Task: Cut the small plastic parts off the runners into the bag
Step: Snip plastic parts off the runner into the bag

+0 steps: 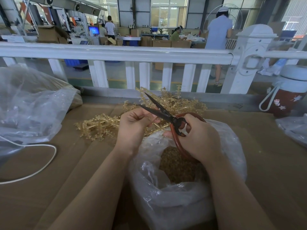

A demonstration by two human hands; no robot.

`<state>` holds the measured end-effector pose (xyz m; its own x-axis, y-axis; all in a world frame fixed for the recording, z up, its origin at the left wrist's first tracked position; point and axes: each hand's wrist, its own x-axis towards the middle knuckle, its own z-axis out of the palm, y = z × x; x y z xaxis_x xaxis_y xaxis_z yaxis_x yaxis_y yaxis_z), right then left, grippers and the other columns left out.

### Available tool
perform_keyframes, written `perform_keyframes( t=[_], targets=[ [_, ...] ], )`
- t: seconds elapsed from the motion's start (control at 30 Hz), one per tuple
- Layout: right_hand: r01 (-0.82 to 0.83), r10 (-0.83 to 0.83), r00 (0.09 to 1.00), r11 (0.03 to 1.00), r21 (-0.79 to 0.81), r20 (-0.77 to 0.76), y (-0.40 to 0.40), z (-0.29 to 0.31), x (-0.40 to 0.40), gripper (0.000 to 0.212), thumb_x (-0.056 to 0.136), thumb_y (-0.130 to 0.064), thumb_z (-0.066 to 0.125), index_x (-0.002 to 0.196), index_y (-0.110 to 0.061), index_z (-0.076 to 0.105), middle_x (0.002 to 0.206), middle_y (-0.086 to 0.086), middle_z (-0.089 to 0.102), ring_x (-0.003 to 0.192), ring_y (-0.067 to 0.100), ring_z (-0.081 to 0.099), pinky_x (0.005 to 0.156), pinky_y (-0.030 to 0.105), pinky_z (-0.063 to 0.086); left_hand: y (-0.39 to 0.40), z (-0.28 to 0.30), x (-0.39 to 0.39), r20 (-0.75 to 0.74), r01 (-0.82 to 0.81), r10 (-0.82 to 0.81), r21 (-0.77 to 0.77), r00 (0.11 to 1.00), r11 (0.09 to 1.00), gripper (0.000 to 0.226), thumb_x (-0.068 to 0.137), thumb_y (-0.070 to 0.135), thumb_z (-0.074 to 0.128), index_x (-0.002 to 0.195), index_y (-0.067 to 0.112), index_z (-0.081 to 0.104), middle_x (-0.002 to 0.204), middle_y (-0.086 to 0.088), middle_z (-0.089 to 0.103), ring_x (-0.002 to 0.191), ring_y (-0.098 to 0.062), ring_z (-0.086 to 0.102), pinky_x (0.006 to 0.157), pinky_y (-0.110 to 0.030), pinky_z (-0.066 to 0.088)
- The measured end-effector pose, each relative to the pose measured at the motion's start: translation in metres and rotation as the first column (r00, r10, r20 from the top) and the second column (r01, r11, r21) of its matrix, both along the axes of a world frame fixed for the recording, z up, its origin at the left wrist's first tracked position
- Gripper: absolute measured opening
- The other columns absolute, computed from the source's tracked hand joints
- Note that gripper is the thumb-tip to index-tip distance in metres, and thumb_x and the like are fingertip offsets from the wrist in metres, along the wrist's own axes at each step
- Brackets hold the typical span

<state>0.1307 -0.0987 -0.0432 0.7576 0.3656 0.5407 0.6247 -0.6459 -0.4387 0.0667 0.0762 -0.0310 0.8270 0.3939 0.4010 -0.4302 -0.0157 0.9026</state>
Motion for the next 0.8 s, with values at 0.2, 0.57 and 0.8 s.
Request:
perform_keyframes(
  t=[0.2, 0.57, 0.8],
  targets=[
    [0.016, -0.016, 1.0, 1.0, 0.0, 0.018, 0.0012, 0.0004, -0.0007, 0.074, 0.061, -0.099, 0.036, 0.086, -0.035, 0.061, 0.074, -0.023, 0.061, 0.068, -0.003, 0.057, 0.056, 0.013, 0.04, 0.0004, -0.0008, 0.001, 0.003, 0.015, -0.015, -0.026, 1.0, 1.0, 0.024, 0.087, 0.002, 0.067, 0.073, 0.02, 0.076, 0.075, -0.003, 0.075, 0.072, -0.013, 0.069, 0.067, -0.022, 0.052],
    [-0.019, 0.019, 1.0, 1.0, 0.024, 0.014, 0.0011, -0.0022, -0.0001, 0.079, 0.063, -0.098, 0.039, 0.09, -0.03, 0.069, 0.074, -0.02, 0.064, 0.065, -0.006, 0.054, 0.057, 0.012, 0.042, -0.0007, -0.0044, 0.0042, 0.027, 0.084, -0.082, -0.094, 0.996, 0.992, 0.005, 0.084, 0.01, 0.066, 0.085, 0.005, 0.067, 0.075, -0.005, 0.073, 0.072, -0.015, 0.067, 0.072, -0.026, 0.05],
    [-0.022, 0.022, 1.0, 0.999, 0.028, -0.007, 0.0021, -0.0026, 0.0011, 0.085, 0.06, -0.102, 0.035, 0.089, -0.03, 0.068, 0.074, -0.02, 0.063, 0.066, -0.004, 0.055, 0.058, 0.013, 0.043, -0.0006, -0.0031, 0.0028, 0.056, 0.076, -0.072, -0.082, 0.996, 0.994, 0.002, 0.09, -0.002, 0.062, 0.087, -0.001, 0.062, 0.075, -0.007, 0.071, 0.069, -0.015, 0.066, 0.068, -0.024, 0.051]
  ],
)
